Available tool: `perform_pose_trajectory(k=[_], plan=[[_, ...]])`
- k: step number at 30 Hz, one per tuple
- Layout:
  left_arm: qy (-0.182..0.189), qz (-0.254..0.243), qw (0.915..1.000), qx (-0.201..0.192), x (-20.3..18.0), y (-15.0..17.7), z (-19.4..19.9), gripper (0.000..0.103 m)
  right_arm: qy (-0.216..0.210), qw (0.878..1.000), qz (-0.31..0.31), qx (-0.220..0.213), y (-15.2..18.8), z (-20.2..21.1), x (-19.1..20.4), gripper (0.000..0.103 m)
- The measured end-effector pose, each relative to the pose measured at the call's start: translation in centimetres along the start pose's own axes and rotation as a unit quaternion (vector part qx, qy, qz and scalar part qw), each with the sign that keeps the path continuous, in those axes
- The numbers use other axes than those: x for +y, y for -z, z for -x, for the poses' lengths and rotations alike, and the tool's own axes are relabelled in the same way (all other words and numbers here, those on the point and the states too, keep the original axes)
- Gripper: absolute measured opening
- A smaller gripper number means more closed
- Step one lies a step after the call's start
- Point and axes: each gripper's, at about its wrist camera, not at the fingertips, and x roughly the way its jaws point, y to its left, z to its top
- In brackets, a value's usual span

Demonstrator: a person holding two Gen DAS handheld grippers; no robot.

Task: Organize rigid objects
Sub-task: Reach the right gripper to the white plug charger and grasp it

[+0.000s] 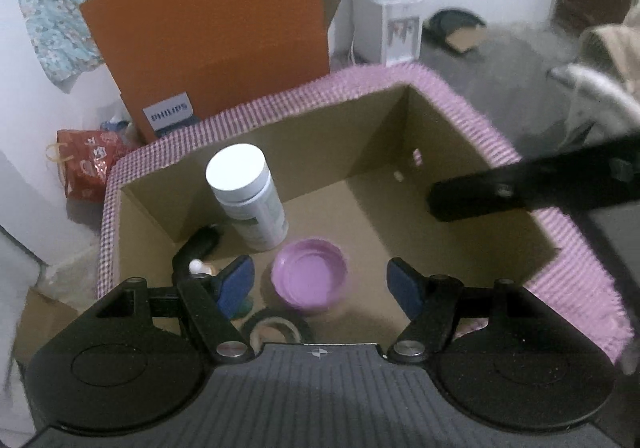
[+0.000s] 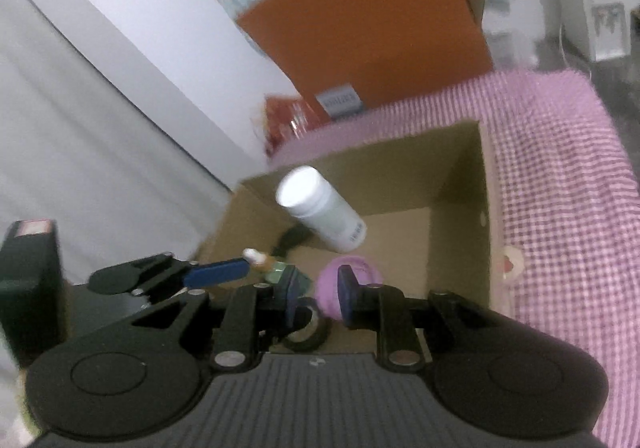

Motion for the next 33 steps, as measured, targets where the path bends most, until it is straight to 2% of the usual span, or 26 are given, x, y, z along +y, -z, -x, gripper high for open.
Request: perform_pose_trajectory(k=[5, 10, 13, 16, 18, 21, 28, 30, 33], plan=[[0.024, 0.02, 0.999, -0.033, 0.2, 3.0, 3.4, 0.073, -0.029, 0.998, 0.009, -0.057, 4.2, 4.8, 1.8, 0.025], [0.018, 0.023, 0.9984, -0.049, 0.1, 7.2, 6.3, 0.074, -0.049, 0.996, -0.018, -0.073, 8.8, 6.9, 2.5, 0.026], [0.005, 0.02, 0.9988, -0.045, 0.3, 9.6, 6.7, 0.074, -0.049, 0.996, -0.037, -0.07, 11.0, 7.2, 2.5, 0.027], [-0.006, 0.022, 0.9989, -0.04, 0.1, 11.8, 6.7, 0.074, -0.039, 0.996, -0.044, -0.06, 12.6, 6.4, 2.7, 0.03], [-0.005, 0.024, 0.9992, -0.032, 0.0, 12.9, 6.0, 0.074, -0.029, 0.997, -0.045, -0.05, 13.4, 5.5, 2.8, 0.037], [-0.02, 0.025, 0.9993, -0.02, 0.2, 14.4, 4.7, 0.074, -0.015, 0.998, -0.054, -0.029, 14.5, 3.8, 2.8, 0.037], [-0.039, 0.024, 0.9988, -0.017, 0.7, 15.5, 2.5, 0.074, 0.013, 1.0, -0.029, 0.001, 15.2, -0.2, 4.2, 0.038], [-0.034, 0.018, 0.9991, -0.017, 0.6, 15.6, 2.0, 0.074, 0.036, 0.999, -0.007, 0.0, 15.1, -1.2, 4.5, 0.042], [-0.047, 0.007, 0.9988, -0.012, 0.3, 15.7, 1.3, 0.074, 0.067, 0.998, 0.017, 0.003, 14.9, -2.8, 4.7, 0.048]])
